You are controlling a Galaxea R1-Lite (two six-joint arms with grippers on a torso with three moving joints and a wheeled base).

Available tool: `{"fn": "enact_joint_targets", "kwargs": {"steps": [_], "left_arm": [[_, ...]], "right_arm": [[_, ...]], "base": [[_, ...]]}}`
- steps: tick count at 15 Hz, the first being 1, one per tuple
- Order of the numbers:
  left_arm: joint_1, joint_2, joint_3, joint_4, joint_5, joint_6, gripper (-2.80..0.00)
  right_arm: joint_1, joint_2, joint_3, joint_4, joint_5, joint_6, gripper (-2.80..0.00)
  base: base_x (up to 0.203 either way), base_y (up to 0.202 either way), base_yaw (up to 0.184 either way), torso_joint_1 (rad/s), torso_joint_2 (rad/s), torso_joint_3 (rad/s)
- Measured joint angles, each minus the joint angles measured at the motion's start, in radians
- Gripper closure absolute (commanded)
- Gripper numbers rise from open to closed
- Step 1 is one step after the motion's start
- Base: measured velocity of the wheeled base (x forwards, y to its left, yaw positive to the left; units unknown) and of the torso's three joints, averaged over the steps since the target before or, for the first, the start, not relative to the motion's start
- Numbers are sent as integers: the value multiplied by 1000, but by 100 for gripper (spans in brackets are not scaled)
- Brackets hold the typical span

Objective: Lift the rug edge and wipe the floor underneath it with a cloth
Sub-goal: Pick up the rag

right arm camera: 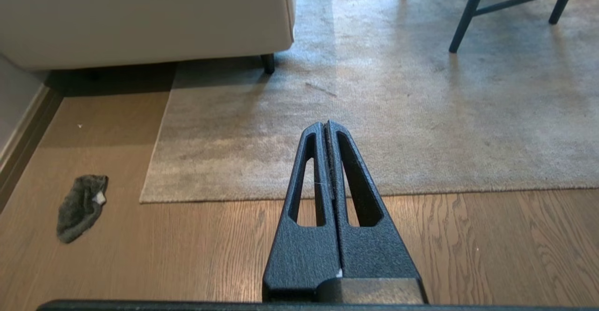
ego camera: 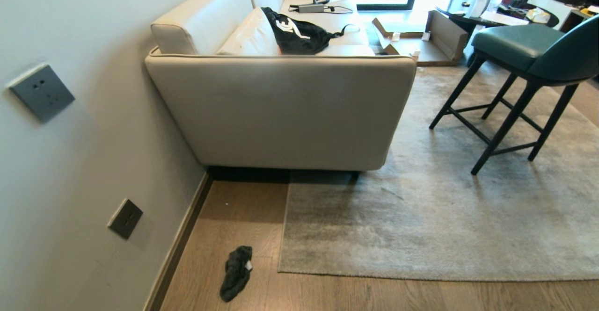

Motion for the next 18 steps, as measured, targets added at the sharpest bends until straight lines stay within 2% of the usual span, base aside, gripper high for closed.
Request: {"fn": "enact_joint_targets", "kwargs": {"steps": [18], "left_arm": [[0, 0, 0, 0, 0, 0, 0]], "right_arm": [[0, 0, 0, 0, 1, 0, 0]], "base": [[0, 0, 0, 3, 3, -199]]}}
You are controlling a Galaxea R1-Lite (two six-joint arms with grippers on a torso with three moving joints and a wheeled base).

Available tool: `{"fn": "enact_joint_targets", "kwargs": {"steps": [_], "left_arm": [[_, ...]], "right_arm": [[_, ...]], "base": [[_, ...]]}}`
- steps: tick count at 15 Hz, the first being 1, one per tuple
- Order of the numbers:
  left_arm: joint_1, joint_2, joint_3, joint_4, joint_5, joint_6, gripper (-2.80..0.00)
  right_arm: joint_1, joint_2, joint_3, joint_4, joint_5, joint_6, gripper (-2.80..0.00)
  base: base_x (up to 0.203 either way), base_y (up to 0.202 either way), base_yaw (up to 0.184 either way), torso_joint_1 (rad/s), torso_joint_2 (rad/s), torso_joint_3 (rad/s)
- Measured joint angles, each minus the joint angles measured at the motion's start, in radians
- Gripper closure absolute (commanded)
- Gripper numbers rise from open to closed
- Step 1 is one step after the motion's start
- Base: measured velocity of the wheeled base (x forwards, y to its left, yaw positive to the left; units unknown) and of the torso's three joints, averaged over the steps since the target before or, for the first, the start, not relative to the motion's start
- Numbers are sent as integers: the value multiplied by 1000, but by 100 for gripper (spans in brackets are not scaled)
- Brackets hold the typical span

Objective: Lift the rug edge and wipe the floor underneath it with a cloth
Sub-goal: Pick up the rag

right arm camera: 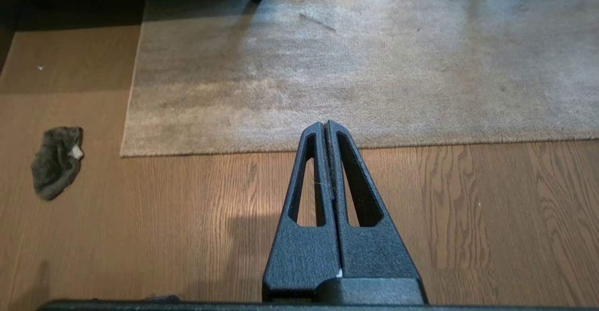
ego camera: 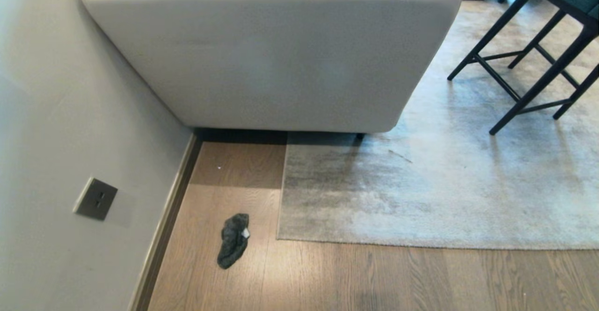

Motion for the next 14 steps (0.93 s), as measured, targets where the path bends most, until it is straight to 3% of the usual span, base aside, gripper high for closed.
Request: {"fn": "enact_joint_targets", "kwargs": {"steps": [14], "left_arm": [[0, 0, 0, 0, 1, -12, 0]], "right_arm": [[0, 0, 0, 0, 0, 0, 0]], "base": [[0, 0, 0, 1, 2, -197]]}}
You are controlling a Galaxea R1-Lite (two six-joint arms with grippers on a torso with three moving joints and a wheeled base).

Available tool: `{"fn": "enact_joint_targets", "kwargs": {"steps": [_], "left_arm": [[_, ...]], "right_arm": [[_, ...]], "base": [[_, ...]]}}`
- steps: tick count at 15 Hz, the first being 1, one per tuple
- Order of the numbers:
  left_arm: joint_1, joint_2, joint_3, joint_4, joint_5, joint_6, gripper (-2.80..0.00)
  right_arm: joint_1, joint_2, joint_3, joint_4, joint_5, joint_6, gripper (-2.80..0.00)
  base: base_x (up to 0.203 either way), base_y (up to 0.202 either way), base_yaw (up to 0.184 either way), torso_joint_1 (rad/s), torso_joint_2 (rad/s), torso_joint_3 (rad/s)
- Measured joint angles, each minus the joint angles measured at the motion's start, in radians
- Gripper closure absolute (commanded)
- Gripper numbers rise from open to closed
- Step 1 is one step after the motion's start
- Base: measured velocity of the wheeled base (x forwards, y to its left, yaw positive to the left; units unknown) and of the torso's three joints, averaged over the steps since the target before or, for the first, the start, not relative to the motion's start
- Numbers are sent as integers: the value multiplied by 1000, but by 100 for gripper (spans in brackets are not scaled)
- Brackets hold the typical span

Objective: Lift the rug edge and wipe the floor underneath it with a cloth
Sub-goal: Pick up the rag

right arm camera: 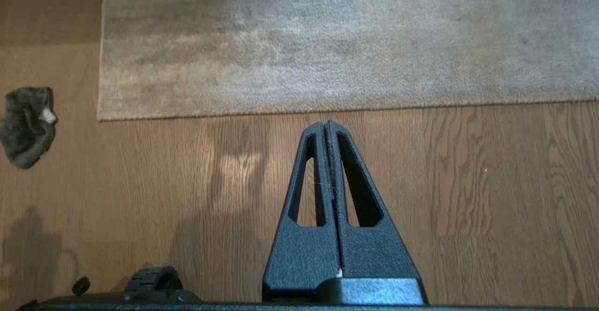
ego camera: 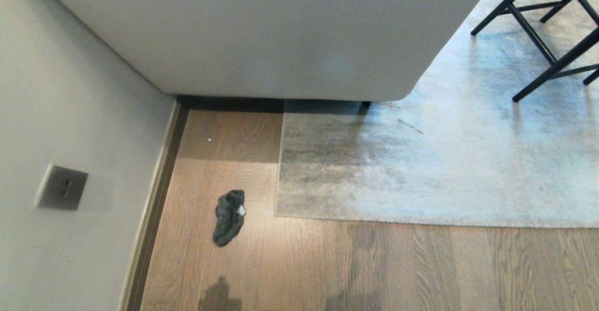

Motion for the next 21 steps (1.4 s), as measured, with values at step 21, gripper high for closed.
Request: {"fn": "enact_joint_targets", "kwargs": {"steps": [21], "left_arm": [[0, 0, 0, -1, -2, -2, 0]], "right_arm": [[0, 0, 0, -1, 0, 0, 0]], "base": [[0, 0, 0, 1, 3, -197]]}}
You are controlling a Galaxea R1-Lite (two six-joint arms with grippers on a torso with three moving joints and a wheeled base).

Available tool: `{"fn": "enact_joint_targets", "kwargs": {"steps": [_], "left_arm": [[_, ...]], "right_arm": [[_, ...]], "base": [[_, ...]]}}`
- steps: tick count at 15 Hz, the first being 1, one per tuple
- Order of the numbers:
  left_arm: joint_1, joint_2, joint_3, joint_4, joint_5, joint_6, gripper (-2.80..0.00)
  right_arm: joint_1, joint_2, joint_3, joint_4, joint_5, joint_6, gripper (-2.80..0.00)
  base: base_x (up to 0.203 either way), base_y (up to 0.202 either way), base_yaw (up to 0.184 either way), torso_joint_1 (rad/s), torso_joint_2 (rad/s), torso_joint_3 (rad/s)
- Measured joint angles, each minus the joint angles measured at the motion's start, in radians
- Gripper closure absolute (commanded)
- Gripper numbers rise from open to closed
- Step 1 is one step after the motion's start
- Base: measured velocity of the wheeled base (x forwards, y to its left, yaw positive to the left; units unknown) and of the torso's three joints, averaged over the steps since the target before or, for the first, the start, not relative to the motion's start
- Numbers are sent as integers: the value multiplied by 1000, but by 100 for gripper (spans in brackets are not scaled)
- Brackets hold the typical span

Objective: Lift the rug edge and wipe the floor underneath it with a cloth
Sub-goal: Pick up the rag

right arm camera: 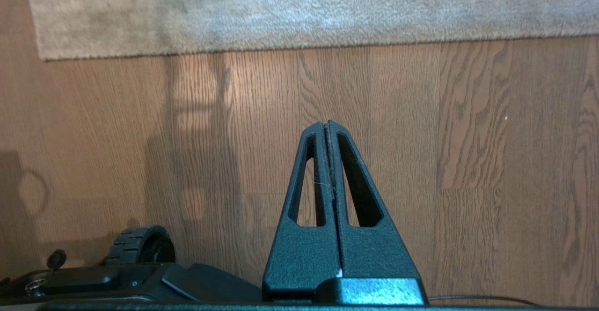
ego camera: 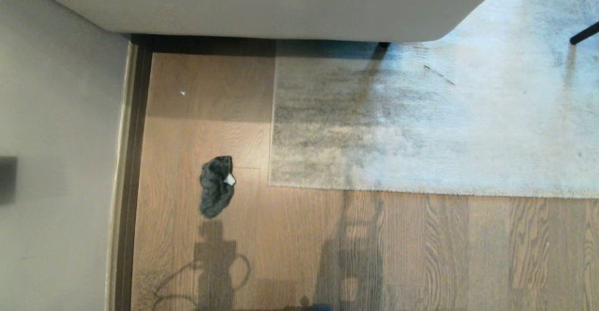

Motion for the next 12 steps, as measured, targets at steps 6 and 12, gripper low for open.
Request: {"fn": "enact_joint_targets", "kwargs": {"steps": [6, 12], "left_arm": [[0, 0, 0, 0, 2, 1, 0], [0, 0, 0, 0, 1, 1, 0]], "right_arm": [[0, 0, 0, 0, 0, 0, 0], [0, 0, 0, 0, 0, 0, 0]], "base": [[0, 0, 0, 4, 3, -199], [0, 0, 0, 2, 4, -197]]}}
